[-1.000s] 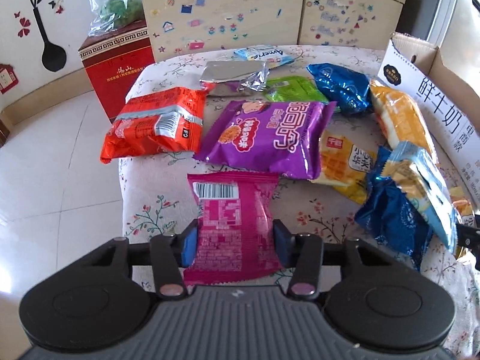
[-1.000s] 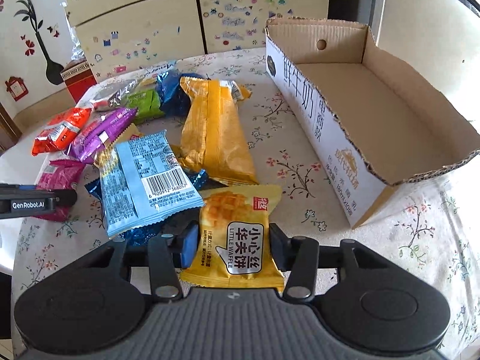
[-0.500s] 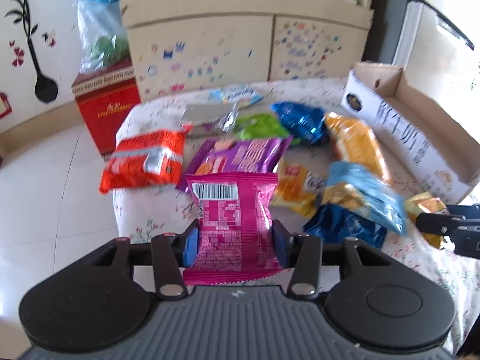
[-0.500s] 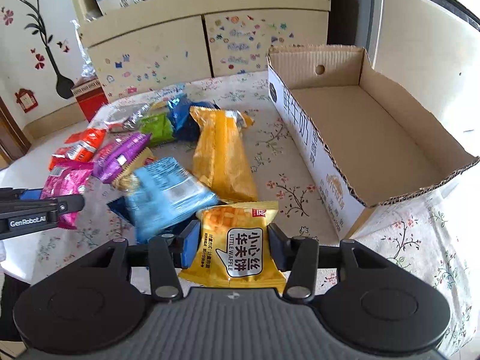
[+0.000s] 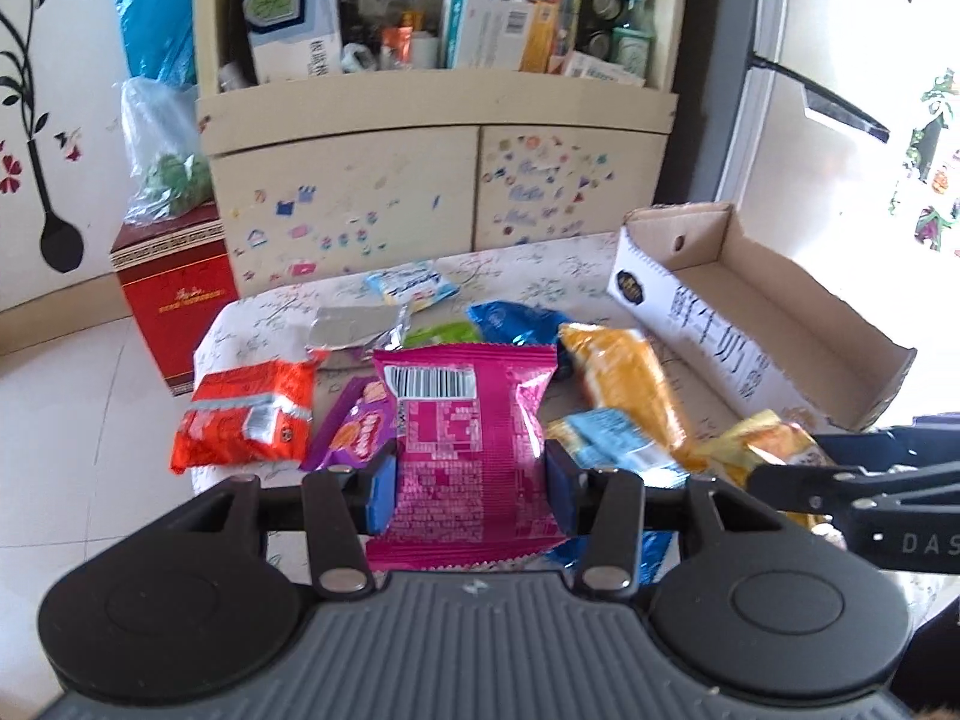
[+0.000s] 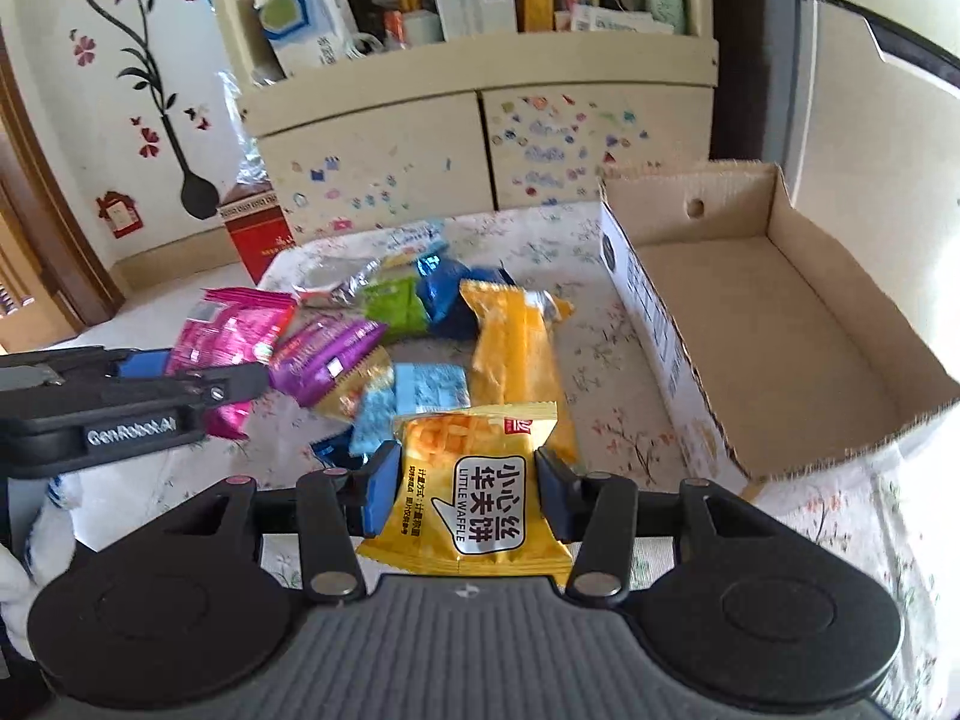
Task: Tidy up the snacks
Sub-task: 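Carry both packets into the cardboard box and open both tools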
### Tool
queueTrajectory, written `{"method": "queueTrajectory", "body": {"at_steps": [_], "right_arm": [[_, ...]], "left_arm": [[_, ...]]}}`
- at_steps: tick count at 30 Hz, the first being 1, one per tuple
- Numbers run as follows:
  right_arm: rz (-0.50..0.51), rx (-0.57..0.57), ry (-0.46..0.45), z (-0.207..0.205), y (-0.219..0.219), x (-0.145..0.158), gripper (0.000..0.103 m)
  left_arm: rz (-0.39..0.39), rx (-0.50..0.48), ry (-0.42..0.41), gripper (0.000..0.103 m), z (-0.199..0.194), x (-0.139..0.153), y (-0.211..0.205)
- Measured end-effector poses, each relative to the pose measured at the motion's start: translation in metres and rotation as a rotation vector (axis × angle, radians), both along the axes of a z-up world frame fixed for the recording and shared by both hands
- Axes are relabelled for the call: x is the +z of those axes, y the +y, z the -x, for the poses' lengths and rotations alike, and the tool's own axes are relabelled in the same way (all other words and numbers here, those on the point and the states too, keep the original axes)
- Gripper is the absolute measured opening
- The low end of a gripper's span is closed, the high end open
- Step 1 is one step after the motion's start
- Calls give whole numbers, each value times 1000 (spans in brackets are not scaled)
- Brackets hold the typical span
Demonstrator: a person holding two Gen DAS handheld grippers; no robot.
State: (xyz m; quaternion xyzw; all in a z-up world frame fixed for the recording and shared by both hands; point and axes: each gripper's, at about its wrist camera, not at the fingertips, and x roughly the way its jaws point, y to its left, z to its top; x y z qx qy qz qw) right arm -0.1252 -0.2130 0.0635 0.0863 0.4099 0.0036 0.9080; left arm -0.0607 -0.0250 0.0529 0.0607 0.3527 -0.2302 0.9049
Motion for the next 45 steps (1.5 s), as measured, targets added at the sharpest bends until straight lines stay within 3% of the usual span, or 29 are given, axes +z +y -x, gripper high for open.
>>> {"method": "queueTrajectory", "body": {"at_steps": [11,24,36,45], "right_arm": [[63,31,-54,-22,-19,23,55],[90,-171,-129,-33,-99,35,55],[2,-383,-99,-34,-157,31,55],[-31,-503,-87,-34,-184,27,57]], "left_arm": [[-28,-102,-74,48,-10,20,-40],[26,-193,-110,48,-32,38,-105],[86,-291,-64,48,-46,33,-183],[132,-349,26,49,-61,5,-238]]}}
